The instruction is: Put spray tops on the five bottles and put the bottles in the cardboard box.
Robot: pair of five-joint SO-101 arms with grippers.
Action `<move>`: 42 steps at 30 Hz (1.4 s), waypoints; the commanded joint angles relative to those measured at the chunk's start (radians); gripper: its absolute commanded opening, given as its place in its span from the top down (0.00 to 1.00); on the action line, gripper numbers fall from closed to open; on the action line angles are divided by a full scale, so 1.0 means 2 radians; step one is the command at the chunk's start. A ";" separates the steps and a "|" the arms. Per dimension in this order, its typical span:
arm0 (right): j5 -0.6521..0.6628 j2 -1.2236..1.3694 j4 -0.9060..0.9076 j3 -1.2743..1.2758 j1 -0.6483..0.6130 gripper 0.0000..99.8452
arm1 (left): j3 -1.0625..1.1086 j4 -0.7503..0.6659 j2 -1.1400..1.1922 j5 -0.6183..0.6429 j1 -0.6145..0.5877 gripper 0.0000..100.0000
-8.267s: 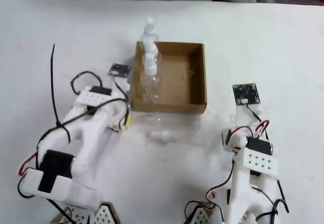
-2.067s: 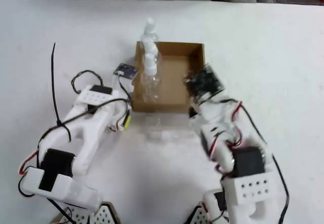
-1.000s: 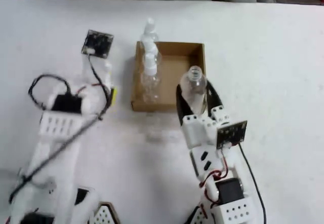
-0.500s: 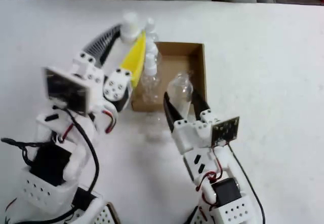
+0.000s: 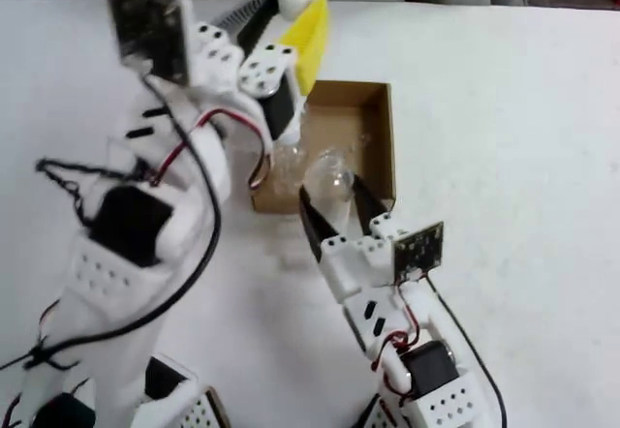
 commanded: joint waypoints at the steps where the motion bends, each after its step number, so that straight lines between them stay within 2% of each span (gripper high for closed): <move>1: 0.000 -0.007 0.009 0.005 -0.019 0.98 | -0.033 0.000 0.006 0.042 0.010 0.98; 4: 0.000 -0.007 0.010 0.005 -0.023 0.98 | -0.033 0.005 0.007 0.061 0.017 0.98; 12: 0.001 -0.007 0.010 0.005 -0.020 0.98 | -0.036 0.080 0.005 0.061 0.033 0.98; 22: 0.001 -0.006 0.010 0.005 -0.020 0.98 | -0.032 0.086 0.004 0.064 0.033 0.98; 31: 0.001 -0.006 0.010 0.005 -0.020 0.98 | -0.030 0.144 0.008 0.065 0.032 0.98; 42: 0.001 -0.006 0.011 0.005 -0.020 0.98 | 0.094 0.103 -0.006 0.065 0.036 0.98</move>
